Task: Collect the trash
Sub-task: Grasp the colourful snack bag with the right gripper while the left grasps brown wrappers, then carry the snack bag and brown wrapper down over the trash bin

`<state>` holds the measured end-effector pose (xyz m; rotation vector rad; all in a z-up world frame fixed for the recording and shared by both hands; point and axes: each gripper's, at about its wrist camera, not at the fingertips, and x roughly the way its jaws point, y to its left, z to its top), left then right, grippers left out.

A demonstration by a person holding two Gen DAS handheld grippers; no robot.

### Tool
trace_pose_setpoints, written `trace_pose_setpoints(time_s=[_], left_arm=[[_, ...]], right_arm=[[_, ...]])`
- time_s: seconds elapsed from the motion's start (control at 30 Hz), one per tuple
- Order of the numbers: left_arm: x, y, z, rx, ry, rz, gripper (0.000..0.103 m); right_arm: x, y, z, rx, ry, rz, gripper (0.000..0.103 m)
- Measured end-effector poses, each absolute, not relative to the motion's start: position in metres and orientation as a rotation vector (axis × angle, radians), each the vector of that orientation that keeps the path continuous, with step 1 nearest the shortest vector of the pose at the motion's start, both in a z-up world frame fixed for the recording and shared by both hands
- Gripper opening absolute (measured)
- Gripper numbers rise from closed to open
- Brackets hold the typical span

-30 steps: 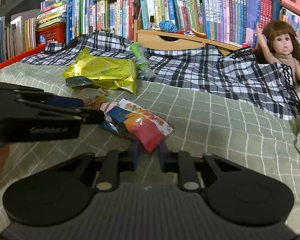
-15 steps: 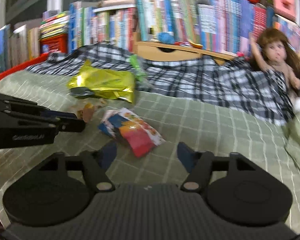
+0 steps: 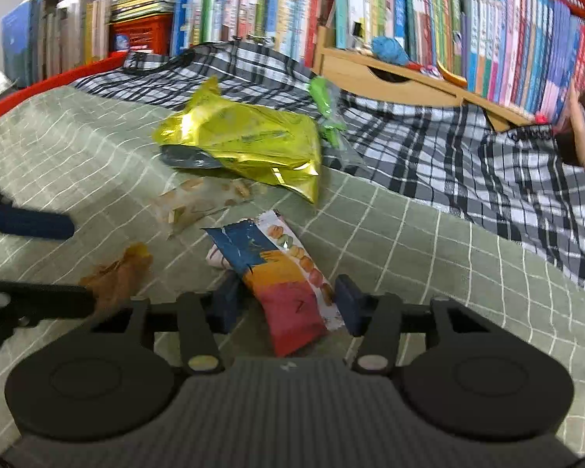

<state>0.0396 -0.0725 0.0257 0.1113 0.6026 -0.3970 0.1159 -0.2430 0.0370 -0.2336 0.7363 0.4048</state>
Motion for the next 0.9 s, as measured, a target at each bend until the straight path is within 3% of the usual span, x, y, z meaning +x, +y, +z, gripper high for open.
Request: trace_pose_setpoints(time_s=[0.27, 0.3, 0.33, 0.43, 0.67, 0.9], left_arm=[[0.053, -0.083, 0.009, 0.04, 0.653, -0.424, 0.054], [0.054, -0.086, 0.007, 0.041, 0.66, -0.414, 0.045], [0.056, -0.087, 0.005, 0.045, 0.667, -0.399, 0.03], [0.052, -0.086, 0.006, 0.049, 0.659, -0.388, 0.022], [0.029, -0.076, 0.022, 0.058, 0.627, -0.394, 0.018], [-0.008, -0.061, 0.036, 0.064, 0.595, -0.366, 0.018]], right_arm=[[0.076, -0.25, 0.046, -0.222, 0.722, 0.399, 0.044], [0.071, -0.251, 0.047, -0.214, 0.718, 0.395, 0.041], [0.066, -0.252, 0.049, -0.208, 0.714, 0.391, 0.038], [0.055, -0.255, 0.053, -0.185, 0.69, 0.373, 0.028], [0.03, -0.263, 0.073, -0.069, 0.604, 0.329, 0.013], [0.0, -0.258, 0.084, -0.002, 0.577, 0.34, 0.013]])
